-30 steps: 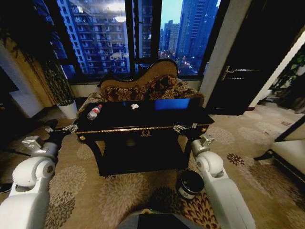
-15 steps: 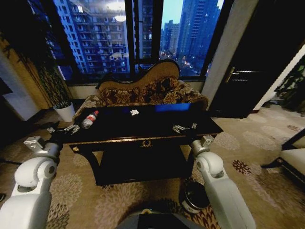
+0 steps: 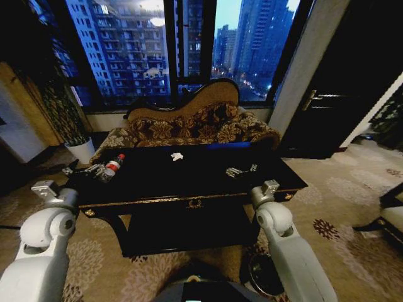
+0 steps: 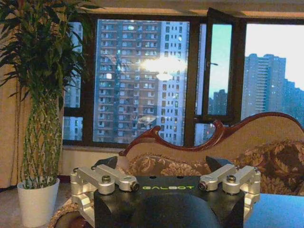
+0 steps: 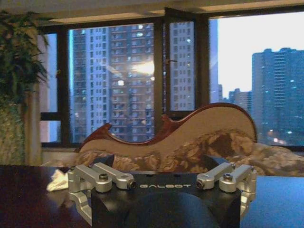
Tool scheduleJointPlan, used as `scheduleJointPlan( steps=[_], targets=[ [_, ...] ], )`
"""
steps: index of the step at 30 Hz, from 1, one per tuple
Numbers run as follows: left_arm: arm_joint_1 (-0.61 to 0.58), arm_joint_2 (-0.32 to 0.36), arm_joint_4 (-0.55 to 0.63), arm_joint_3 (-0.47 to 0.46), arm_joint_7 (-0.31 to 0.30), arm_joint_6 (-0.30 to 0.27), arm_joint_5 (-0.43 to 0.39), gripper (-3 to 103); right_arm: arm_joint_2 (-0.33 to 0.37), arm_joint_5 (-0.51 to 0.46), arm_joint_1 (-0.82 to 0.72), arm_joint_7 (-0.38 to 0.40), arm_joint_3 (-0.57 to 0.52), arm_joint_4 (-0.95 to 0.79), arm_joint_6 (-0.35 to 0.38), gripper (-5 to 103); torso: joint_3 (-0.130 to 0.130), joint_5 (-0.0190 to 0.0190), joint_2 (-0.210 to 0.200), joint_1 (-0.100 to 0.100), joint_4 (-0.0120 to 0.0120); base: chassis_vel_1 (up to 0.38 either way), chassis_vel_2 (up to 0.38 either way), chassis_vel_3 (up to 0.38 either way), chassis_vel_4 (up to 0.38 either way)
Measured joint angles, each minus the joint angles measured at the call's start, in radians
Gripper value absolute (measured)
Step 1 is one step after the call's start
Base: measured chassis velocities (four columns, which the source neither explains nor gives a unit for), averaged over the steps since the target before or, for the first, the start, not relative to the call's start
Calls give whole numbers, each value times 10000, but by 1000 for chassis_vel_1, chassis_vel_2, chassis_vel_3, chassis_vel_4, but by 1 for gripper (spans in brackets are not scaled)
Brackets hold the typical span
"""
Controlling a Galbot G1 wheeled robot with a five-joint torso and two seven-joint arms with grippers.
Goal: Move to the front of the table and place the trash on the table into the trash bin.
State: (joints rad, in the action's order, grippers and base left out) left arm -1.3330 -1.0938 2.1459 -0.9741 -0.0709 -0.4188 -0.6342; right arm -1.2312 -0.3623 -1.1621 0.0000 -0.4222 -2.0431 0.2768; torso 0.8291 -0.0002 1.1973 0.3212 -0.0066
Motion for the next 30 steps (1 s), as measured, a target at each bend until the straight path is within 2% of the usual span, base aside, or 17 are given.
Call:
scheduleJointPlan(
  steps=[7,15,16,22,30],
  targets=[
    [-360,-354,343,-421,-3,4,23,100,199,-165,1584,-1,1047,1094,203,100,0,3,2,-3,1,0,0,0,0],
    [-766,-947,715,-857,3,2,410,100,412,-1063,3284,-2,2161,2197,775,100,2,-1,1,4,3,0,0,0,0],
    [-823,-1019,754,-887,28,2,486,100,414,-1116,3479,0,2311,2388,794,100,2,2,1,3,-3,0,0,0,0],
    [-1267,-1342,1004,-1094,278,178,750,100,237,-1296,4752,-2,3327,3604,862,100,3,2,1,3,-1,0,0,0,0],
    [-1613,-1501,1144,-1306,325,368,772,100,-156,-1382,6232,-2,4323,4862,924,100,2,-1,1,3,3,0,0,0,0]
  ],
)
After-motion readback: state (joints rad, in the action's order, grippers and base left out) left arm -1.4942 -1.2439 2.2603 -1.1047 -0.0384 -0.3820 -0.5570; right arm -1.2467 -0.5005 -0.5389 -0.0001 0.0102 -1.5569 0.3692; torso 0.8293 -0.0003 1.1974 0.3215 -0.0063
